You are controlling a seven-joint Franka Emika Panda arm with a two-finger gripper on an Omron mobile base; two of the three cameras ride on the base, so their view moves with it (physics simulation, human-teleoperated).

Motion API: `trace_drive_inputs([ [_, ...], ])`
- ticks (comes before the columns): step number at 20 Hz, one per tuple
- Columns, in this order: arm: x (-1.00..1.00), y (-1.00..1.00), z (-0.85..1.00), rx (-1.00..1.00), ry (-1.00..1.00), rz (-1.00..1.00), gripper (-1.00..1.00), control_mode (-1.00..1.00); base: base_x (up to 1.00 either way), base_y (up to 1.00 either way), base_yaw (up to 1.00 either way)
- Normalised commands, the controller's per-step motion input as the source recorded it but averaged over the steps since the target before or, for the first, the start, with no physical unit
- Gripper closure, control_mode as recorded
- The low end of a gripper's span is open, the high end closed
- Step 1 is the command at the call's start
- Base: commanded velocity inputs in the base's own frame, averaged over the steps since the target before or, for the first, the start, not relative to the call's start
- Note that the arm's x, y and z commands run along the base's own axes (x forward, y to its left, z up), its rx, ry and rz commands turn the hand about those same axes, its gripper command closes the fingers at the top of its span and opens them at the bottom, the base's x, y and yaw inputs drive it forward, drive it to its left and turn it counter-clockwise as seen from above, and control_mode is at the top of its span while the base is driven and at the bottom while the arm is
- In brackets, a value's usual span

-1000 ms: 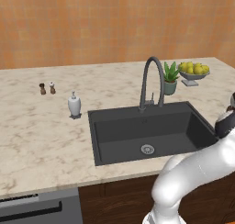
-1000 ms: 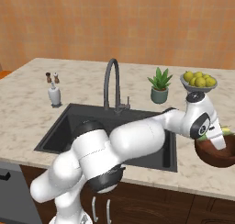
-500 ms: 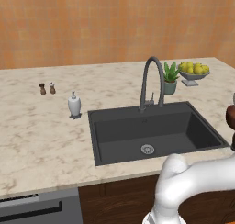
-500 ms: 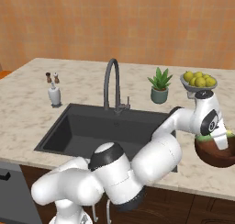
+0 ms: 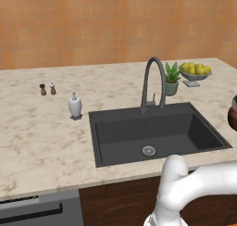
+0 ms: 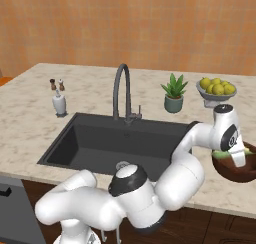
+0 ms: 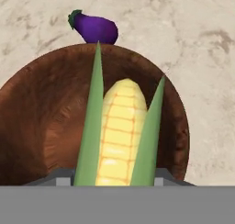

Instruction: Pick the corn from the sink and place it in the bowl. Then pick the bowl and place it in the microwave. Then close the microwave door and press the start button.

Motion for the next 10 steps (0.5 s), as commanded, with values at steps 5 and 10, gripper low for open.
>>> trace_drive_inputs([
  [5,0.14,0.00,-0.32,0.02,0.01,0.00,1.00,-1.00,0.00,0.00,0.00],
  [10,0.31,-0.08,-0.20,0.03,0.02,0.00,1.00,-1.00,0.00,0.00,0.00],
])
